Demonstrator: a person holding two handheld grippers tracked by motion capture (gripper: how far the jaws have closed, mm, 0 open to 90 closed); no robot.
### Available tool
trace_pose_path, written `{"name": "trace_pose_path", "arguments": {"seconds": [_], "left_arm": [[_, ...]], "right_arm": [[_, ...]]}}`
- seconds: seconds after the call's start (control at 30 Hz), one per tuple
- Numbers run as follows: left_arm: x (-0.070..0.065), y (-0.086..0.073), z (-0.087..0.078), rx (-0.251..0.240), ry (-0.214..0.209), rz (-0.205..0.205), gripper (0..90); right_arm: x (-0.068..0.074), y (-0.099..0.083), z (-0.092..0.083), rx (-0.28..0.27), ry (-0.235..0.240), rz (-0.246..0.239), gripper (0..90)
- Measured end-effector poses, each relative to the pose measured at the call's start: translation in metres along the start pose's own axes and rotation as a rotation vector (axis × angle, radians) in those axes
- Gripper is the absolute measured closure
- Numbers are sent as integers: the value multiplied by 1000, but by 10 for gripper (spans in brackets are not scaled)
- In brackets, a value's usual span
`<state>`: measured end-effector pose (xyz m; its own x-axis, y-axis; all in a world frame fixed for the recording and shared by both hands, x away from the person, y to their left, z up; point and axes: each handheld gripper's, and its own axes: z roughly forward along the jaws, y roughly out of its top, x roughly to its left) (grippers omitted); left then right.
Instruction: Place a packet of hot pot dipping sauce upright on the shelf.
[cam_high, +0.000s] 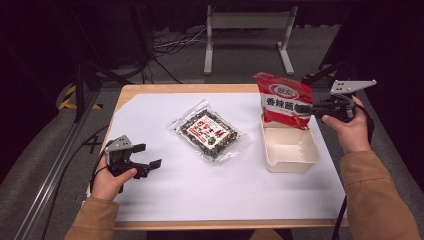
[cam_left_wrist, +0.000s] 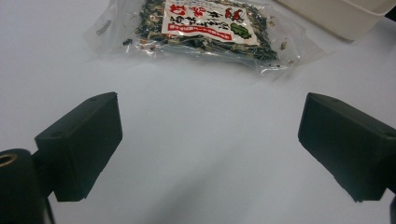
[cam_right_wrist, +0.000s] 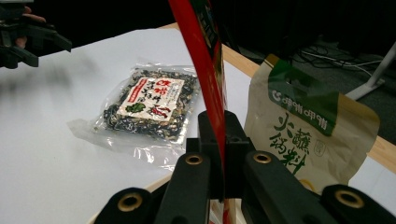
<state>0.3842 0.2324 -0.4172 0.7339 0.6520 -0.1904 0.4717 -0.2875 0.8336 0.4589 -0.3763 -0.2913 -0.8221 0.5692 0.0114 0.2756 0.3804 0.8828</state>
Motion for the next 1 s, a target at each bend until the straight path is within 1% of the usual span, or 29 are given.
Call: {"name": "trace_pose_path", "arguments": {"seconds": [0.1,0.13,0.2,0.3,0.4,0.53,0.6,0.63,0.73,0.8,0.83,0.9,1.0], "left_arm": [[0,0,0,2,-2,-3,71],[0,-1,1,2,-7,-13,71],[0,-1,1,2,-8,-15,71],[0,-1,1,3,-9,-10,70],[1,-1,1,4,-7,-8,71],[0,-2,2,5,-16,-15,70],[0,-2,3,7,-20,-17,70],[0,-2,3,10,-22,-11,70],[1,-2,3,9,-23,-12,69],[1,-2,2,6,-18,-16,69],[1,-3,2,7,-18,-15,70],[1,-3,2,7,-17,-17,70],[1,-3,3,9,-20,-18,70]], "right_arm": [[-3,-3,3,4,0,5,896],[-6,-6,6,8,-2,11,896],[-7,-7,7,8,-4,11,896],[-10,-10,11,12,-9,10,896],[-13,-12,15,29,-21,4,896],[-16,-13,19,35,-38,-17,895],[-18,-14,21,47,-52,-38,895],[-18,-15,23,54,-57,-42,895],[-21,-18,27,75,-73,-56,894],[-23,-19,28,76,-84,-65,894],[-23,-19,29,82,-96,-81,893],[-23,-19,30,84,-102,-87,892],[-22,-20,35,96,-111,-112,890]]}}
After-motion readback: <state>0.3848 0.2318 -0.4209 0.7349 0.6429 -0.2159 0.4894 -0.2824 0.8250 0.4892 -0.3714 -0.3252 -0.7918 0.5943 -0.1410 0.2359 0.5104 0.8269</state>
